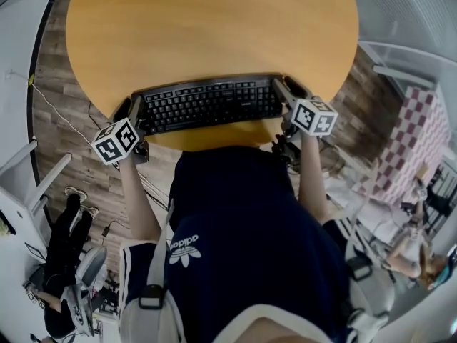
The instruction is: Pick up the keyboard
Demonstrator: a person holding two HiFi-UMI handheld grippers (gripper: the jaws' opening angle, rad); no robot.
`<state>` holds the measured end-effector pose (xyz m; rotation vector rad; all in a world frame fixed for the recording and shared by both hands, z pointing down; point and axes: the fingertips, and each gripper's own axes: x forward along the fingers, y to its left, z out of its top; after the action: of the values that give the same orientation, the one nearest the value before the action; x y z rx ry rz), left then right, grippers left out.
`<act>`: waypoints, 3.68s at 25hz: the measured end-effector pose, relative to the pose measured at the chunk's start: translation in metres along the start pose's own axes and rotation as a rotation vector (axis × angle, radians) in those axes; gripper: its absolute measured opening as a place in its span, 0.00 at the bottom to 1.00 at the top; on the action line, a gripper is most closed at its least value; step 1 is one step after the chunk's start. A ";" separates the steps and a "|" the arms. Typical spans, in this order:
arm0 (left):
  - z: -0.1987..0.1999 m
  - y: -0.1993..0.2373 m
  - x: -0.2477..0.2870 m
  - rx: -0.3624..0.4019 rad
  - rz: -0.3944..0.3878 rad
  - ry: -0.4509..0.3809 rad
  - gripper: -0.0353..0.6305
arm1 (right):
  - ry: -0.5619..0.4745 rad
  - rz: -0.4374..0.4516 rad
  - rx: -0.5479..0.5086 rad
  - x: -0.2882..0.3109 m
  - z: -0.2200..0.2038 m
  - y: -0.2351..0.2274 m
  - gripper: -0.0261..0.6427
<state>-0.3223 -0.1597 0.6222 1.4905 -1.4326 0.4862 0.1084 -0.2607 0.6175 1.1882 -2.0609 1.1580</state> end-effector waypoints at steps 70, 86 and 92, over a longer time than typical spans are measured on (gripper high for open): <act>0.140 -0.146 -0.254 0.213 -0.374 -0.828 0.26 | -0.664 0.208 -0.288 -0.256 0.143 0.122 0.27; 0.114 -0.166 -0.322 0.251 -0.397 -0.958 0.26 | -0.786 0.204 -0.331 -0.325 0.117 0.144 0.27; 0.109 -0.166 -0.326 0.238 -0.399 -0.958 0.26 | -0.788 0.200 -0.314 -0.330 0.113 0.143 0.27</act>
<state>-0.2795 -0.1067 0.2463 2.2999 -1.7269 -0.3899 0.1494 -0.1718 0.2539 1.4390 -2.8539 0.4105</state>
